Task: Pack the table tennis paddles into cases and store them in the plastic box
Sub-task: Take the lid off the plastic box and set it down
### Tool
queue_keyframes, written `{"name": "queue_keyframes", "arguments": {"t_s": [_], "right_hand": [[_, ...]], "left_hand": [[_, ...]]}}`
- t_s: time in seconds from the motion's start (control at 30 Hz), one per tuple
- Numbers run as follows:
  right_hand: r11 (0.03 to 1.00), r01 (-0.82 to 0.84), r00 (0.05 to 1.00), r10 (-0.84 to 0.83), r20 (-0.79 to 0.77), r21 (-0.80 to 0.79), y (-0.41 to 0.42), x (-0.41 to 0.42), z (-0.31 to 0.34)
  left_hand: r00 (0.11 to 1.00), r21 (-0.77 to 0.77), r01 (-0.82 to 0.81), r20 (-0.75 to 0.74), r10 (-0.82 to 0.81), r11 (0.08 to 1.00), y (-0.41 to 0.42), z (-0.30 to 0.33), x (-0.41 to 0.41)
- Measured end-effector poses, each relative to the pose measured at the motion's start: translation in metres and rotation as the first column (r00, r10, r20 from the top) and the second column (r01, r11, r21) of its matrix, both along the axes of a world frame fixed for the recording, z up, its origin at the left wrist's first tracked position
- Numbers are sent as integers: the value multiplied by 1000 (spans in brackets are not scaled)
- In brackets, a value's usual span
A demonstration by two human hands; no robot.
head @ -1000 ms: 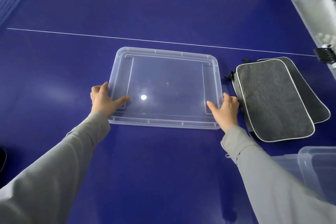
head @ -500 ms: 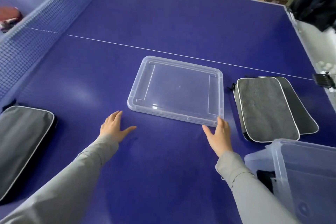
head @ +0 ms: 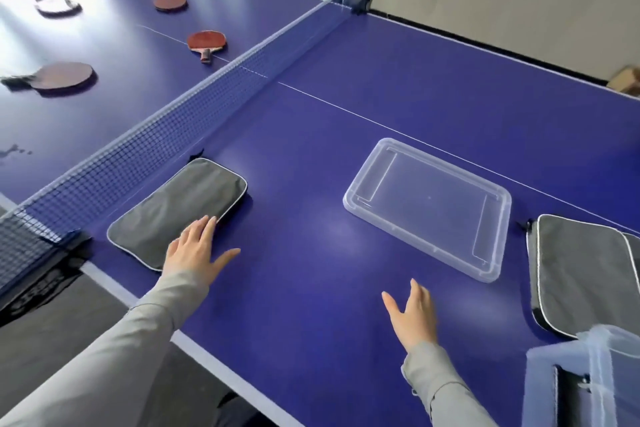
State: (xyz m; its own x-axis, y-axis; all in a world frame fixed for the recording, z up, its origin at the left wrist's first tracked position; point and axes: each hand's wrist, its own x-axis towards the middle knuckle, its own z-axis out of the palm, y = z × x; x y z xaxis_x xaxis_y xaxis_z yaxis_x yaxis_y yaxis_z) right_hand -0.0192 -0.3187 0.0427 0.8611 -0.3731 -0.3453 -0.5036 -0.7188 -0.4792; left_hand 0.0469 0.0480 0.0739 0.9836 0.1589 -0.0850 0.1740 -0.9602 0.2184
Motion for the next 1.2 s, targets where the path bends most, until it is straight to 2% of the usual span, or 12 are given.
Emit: {"name": "queue_keyframes", "arguments": {"t_s": [0.1,0.27,0.47,0.63,0.73,0.9,1.07,1.2], "right_hand": [[999,-37,999,37,-9,-11,38,6,2],[999,-48,999,49,-13,11,127,36,1],[992,-43,999,44,-3,115,264,81,-4],[977,-16,1000,17,-3,214,344,111,-8],[974,22,1000,-17,-25,226,366,125,-11],[957,90,994,-68,-90,276,380,142,-17],[909,194,981,-178,-75,370,392,152,-19],[898,205,979,-196,-64,389,393,151,-19]], "left_hand": [[993,-23,-120,-23,120,992,53,1,7],[978,-54,-191,-96,185,980,139,-10,44],[956,-198,-191,-260,137,961,202,-34,93],[930,-408,-200,-366,42,891,214,-46,119],[915,-446,-183,-403,-14,876,211,-51,137],[880,-459,-255,-474,8,851,206,-57,152],[860,-483,-328,-508,45,812,205,-64,160],[850,-555,-393,-523,60,733,204,-64,160]]}}
